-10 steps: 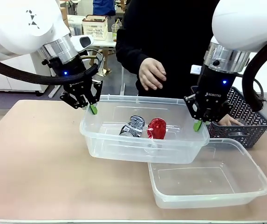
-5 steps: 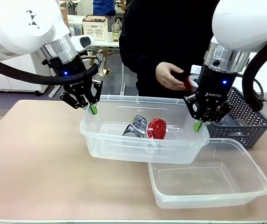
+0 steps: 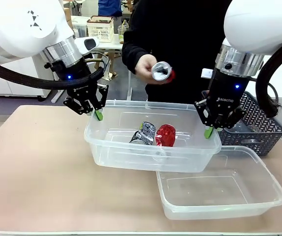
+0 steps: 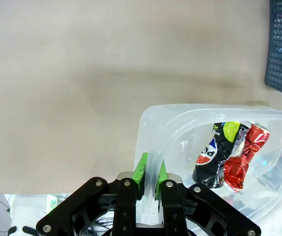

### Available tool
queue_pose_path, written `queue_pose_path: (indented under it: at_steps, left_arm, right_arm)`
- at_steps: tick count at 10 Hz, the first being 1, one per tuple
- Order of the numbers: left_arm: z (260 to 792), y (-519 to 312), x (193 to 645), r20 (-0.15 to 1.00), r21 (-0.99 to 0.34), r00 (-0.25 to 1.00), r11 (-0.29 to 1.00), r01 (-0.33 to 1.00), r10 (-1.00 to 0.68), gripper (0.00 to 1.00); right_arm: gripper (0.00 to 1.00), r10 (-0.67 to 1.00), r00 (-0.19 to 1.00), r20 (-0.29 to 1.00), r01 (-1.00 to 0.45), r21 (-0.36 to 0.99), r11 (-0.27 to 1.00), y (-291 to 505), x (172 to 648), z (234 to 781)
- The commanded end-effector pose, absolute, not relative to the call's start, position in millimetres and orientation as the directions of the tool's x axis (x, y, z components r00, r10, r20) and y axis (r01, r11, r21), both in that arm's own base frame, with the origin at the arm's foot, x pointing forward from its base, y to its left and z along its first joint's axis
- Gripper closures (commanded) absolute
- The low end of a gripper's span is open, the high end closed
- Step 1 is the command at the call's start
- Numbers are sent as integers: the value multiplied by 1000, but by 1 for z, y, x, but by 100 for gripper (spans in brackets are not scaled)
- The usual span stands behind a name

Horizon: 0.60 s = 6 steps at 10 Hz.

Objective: Sort the waste into each basket.
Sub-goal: Offer the picked Organizing box to the human.

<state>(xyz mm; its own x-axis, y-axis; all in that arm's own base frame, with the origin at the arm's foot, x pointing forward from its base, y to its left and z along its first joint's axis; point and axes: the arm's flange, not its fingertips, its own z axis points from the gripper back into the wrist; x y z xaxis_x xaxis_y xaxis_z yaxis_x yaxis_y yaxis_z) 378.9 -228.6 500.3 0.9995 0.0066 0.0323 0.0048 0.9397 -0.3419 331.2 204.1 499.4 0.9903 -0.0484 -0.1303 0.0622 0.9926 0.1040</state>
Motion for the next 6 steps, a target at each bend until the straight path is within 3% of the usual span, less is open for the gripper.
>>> queue_pose_path:
  at_steps: [1, 6]
  left_arm:
    - [509, -229, 381, 35, -361, 999, 932, -1, 14, 93]
    - [509, -229, 381, 35, -361, 999, 932, -1, 14, 93]
  right_arm:
    - [94, -55, 989, -139, 68, 90, 994, 205, 331, 502]
    - [94, -55, 989, -139, 68, 90, 994, 205, 331, 502]
